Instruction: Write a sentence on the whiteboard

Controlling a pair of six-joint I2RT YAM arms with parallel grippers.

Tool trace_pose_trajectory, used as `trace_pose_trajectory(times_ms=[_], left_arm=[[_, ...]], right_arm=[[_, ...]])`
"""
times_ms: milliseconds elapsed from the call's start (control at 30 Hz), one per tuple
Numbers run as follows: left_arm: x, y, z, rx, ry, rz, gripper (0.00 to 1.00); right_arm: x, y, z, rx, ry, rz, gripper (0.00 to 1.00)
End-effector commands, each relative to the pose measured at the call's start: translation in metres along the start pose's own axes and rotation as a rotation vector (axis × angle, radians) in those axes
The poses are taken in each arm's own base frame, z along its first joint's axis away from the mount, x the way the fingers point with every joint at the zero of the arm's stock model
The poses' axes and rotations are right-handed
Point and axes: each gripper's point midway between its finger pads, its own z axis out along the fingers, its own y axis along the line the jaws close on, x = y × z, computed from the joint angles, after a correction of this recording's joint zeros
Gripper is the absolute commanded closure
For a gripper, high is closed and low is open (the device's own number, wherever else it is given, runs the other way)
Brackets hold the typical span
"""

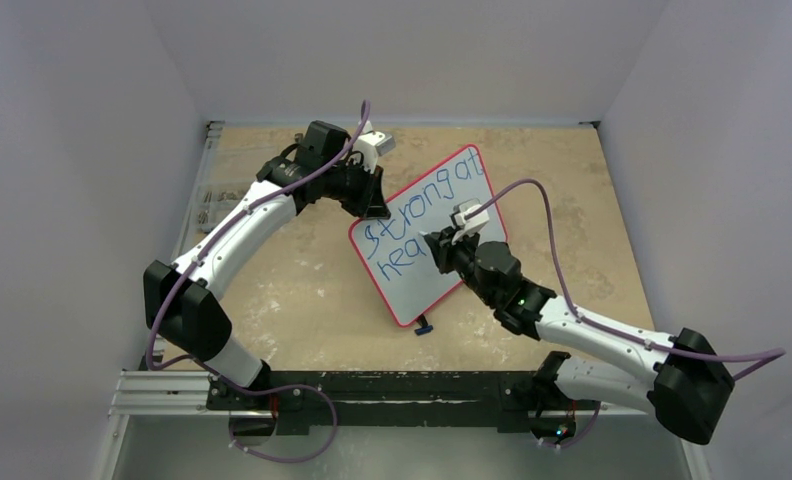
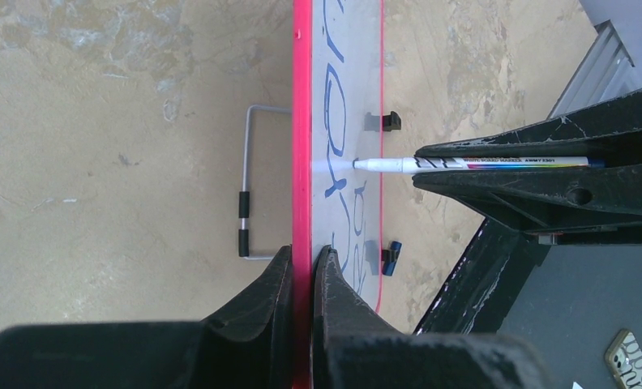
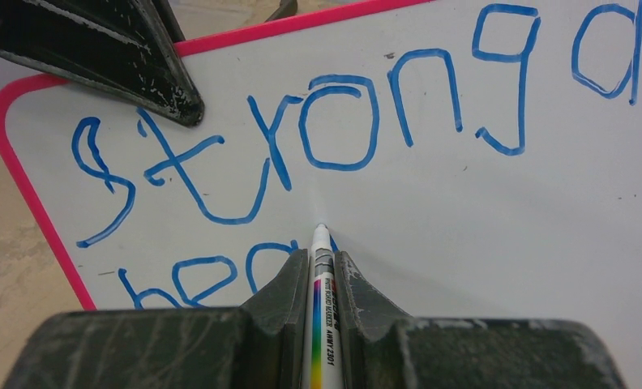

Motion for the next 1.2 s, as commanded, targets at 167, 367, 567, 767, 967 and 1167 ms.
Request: trace_pose_trajectory(times_ms=[167,367,567,767,967,1167], left_arm=[[0.035,0.023,-0.002,-0.126,0.132,0.05,1.0],[0.035,0.022,-0.001,-0.125,0.132,0.051,1.0],[0.034,0.022,-0.002,-0.125,0.13,0.051,1.0],[0.034,0.021,-0.002,-0.124,0.128,0.052,1.0],[0.034,0.021,-0.003,-0.123,0.128,0.051,1.0],[0.034,0.021,-0.002,-0.124,0.129,0.051,1.0]], right_arm=[[-0.033,0.006,0.008,-0.01,-0.082,0.001,1.0],[-0.012,0.0,0.003,0.005,-0.044,0.013,1.0],[0.021,-0.012,-0.007,0.035,0.018,0.031,1.0],[0.041,-0.017,-0.014,0.05,0.054,0.055,1.0],[0.036,-0.015,-0.011,0.045,0.049,0.051,1.0],[0.011,-0.007,-0.004,0.027,0.009,0.045,1.0]])
